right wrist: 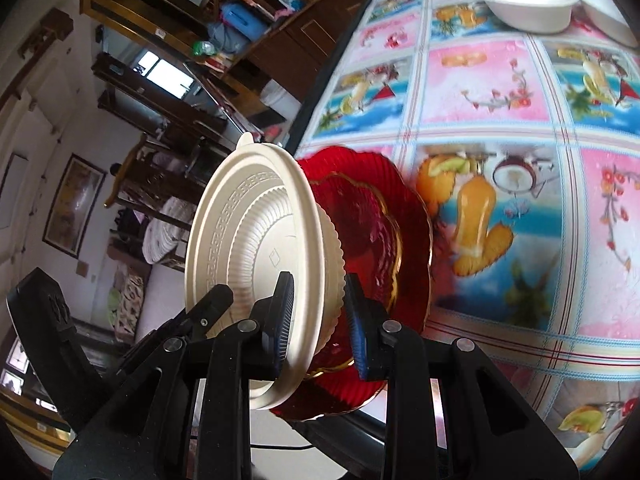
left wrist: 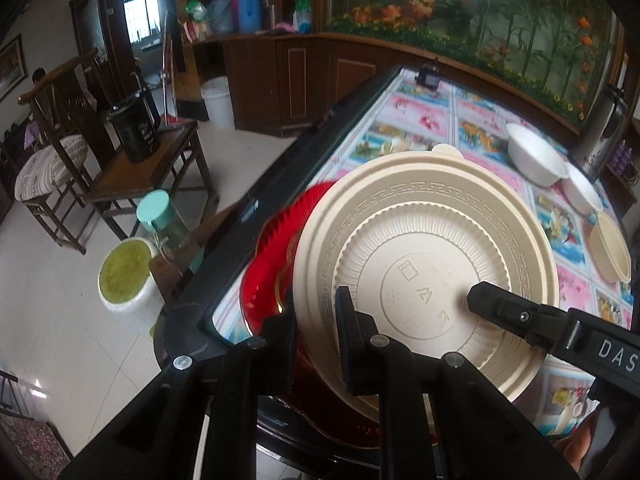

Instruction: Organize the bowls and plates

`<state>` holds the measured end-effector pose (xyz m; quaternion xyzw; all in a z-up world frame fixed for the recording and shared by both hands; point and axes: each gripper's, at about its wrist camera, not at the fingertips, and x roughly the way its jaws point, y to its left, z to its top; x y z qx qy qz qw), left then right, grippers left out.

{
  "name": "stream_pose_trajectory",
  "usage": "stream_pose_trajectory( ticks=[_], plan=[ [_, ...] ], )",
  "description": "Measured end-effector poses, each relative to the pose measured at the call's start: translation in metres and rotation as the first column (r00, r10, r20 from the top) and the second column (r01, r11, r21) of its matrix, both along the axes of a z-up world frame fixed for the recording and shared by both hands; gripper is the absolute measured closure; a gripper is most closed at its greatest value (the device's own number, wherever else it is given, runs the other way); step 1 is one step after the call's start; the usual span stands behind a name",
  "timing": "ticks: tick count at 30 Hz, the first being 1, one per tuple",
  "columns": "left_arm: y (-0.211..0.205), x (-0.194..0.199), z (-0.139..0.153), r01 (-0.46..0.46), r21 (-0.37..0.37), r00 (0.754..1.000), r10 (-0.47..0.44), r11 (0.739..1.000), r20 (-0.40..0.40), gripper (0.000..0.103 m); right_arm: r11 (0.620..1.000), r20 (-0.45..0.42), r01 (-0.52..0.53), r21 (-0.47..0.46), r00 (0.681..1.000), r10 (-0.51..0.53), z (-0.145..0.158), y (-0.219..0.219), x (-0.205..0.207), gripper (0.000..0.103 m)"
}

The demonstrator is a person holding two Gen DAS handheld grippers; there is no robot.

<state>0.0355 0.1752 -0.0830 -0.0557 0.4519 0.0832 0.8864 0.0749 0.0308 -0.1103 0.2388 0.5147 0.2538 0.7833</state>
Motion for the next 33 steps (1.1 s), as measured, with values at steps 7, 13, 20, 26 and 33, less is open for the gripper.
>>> stream_pose_trajectory(
  ticks=[7, 13, 20, 26, 33],
  plan=[
    [0.006, 0.003, -0.01, -0.007, -0.021, 0.999, 0.006, 1.0, -0.05, 0.084, 0.999, -0.012, -0.002, -0.033, 1.0, 0.002, -0.01, 0.005, 0.002, 0.078],
    [0.007, 0.002, -0.007, -0.011, -0.007, 0.998, 0.011, 1.0, -0.068, 0.084, 0.998, -0.011, -0.01, -0.07, 1.0, 0.009, -0.006, 0.009, 0.007, 0.077],
    [0.017, 0.0, -0.003, -0.039, -0.006, 0.997, 0.039, 0.999, -0.063, 0.082, 0.982, 0.076, -0.005, -0.187, 0.997, 0.019, 0.01, 0.005, 0.009, 0.077],
    [0.022, -0.001, 0.003, -0.047, -0.023, 0.997, 0.046, 0.999, -0.061, 0.082, 0.987, 0.084, 0.06, -0.146, 0.995, -0.048, 0.012, -0.02, 0.017, 0.077],
    [0.008, -0.011, 0.029, 0.002, -0.046, 1.0, -0.002, 0.999, 0.017, 0.082, 0.987, 0.123, 0.137, -0.088, 0.984, -0.126, 0.022, -0.052, 0.015, 0.077]
  ],
)
